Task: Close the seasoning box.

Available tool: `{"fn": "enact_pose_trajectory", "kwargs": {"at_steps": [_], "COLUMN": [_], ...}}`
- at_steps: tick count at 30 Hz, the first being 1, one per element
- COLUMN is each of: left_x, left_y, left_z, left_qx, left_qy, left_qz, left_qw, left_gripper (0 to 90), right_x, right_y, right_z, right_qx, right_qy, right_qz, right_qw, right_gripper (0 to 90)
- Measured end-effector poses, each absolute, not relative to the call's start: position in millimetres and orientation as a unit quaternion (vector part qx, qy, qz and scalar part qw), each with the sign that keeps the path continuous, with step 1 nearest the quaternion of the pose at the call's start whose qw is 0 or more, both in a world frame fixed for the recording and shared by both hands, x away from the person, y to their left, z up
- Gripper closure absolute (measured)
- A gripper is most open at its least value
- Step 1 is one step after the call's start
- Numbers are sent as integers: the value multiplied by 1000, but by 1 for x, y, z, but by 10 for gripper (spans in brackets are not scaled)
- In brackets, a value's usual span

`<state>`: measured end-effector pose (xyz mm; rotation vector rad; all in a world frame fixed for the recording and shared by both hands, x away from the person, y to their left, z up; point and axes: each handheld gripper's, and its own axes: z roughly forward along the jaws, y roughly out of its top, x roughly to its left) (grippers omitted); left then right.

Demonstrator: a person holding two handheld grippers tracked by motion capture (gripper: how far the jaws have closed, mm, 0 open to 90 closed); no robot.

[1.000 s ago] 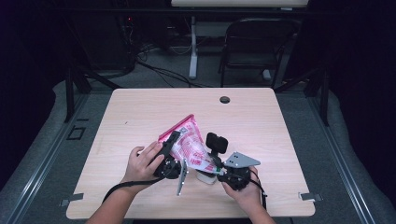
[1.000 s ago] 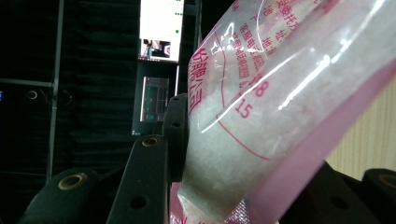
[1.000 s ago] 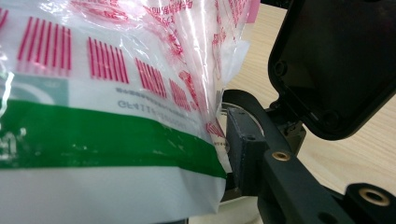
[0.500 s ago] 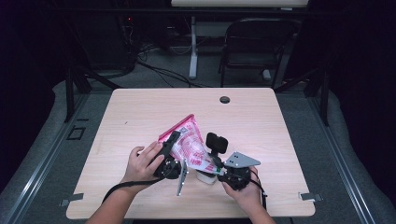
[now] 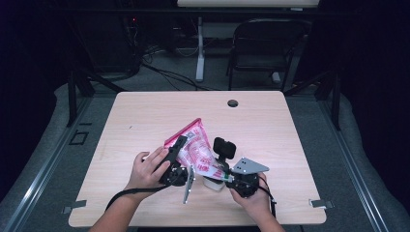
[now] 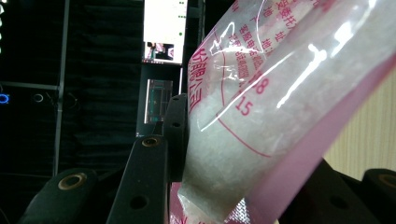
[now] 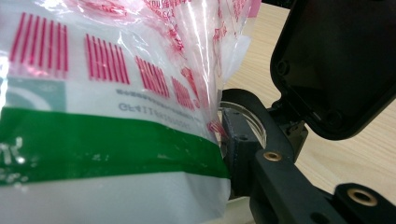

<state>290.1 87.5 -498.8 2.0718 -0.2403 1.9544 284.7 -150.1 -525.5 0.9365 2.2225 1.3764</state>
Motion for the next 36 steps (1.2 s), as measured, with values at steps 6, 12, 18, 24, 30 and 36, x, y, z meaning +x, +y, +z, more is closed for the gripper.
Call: {"fn": "enact_pose_trajectory", "kwargs": {"at_steps": [6,12,18,24,30,36], "left_x": [289,288,288,287,287,286], "left_y": [87,86,85,85,85,85], "left_z": [-499,-499,-499,-499,-499,-498], "left_qx": [716,717,714,716,717,716], "left_qy": [-86,-87,-90,-90,-88,-88], "left_qz": [679,677,680,678,676,677], "left_qw": [141,141,141,141,143,143], "left_gripper": [676,676,677,678,678,678], "right_x": [285,285,286,286,288,287], "right_y": [-150,-150,-150,-150,-150,-150], "right_z": [-526,-526,-526,-526,-526,-526], "right_qx": [333,333,335,339,340,341], "right_qy": [788,790,789,788,787,787], "right_qz": [485,482,481,480,481,481], "right_qw": [183,182,182,183,182,182], "right_gripper": [859,882,889,892,894,895]}}
